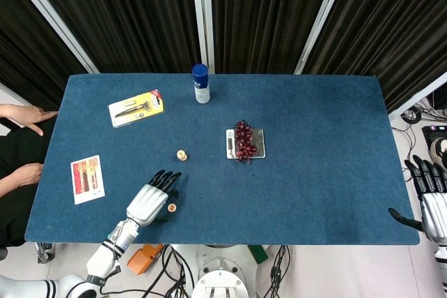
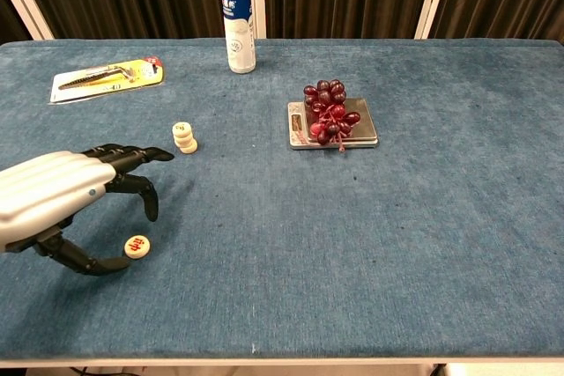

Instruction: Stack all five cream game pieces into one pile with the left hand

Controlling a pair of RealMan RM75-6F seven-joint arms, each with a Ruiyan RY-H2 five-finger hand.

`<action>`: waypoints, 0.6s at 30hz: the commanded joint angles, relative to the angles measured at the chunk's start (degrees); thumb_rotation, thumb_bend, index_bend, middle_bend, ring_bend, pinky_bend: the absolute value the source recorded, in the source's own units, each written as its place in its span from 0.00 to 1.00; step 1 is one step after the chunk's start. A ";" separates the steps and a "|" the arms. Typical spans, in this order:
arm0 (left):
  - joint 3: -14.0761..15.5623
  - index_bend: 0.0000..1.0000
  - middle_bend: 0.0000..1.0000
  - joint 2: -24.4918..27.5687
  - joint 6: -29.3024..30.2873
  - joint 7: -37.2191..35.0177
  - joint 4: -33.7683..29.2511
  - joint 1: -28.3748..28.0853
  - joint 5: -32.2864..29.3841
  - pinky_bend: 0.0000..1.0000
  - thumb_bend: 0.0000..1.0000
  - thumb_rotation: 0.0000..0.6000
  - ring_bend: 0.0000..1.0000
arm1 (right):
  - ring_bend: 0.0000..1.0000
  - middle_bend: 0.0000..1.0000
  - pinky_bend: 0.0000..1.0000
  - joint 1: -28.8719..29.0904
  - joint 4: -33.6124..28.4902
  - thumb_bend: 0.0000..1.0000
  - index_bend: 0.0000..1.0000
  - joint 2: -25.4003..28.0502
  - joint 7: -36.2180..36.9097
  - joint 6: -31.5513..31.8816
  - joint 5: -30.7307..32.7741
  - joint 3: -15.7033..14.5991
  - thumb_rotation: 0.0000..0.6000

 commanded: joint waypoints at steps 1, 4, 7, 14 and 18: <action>-0.46 0.41 0.00 -0.36 -0.89 0.43 0.36 -0.03 -0.61 0.00 0.27 1.00 0.00 | 0.00 0.04 0.01 -0.01 0.04 0.17 0.00 0.00 0.07 0.02 0.04 0.01 1.00; -0.68 0.42 0.00 -0.44 -1.47 0.70 0.48 0.08 -0.91 0.00 0.27 1.00 0.00 | 0.00 0.04 0.01 -0.02 0.11 0.17 0.00 -0.04 0.13 0.02 0.13 0.05 1.00; -0.81 0.42 0.00 -0.48 -1.82 0.81 0.67 0.27 -1.03 0.00 0.28 1.00 0.00 | 0.00 0.04 0.01 0.09 0.17 0.17 0.00 -0.13 0.17 -0.28 0.31 0.06 1.00; -1.10 0.44 0.00 -0.14 -1.93 1.13 0.52 0.80 -0.97 0.00 0.28 1.00 0.00 | 0.00 0.04 0.01 0.36 0.11 0.17 0.00 -0.22 -0.01 -0.69 0.31 0.08 1.00; -1.19 0.46 0.00 -0.01 -2.10 1.16 0.43 1.06 -0.89 0.00 0.28 1.00 0.00 | 0.00 0.04 0.01 0.39 0.09 0.17 0.00 -0.23 -0.04 -0.77 0.31 0.02 1.00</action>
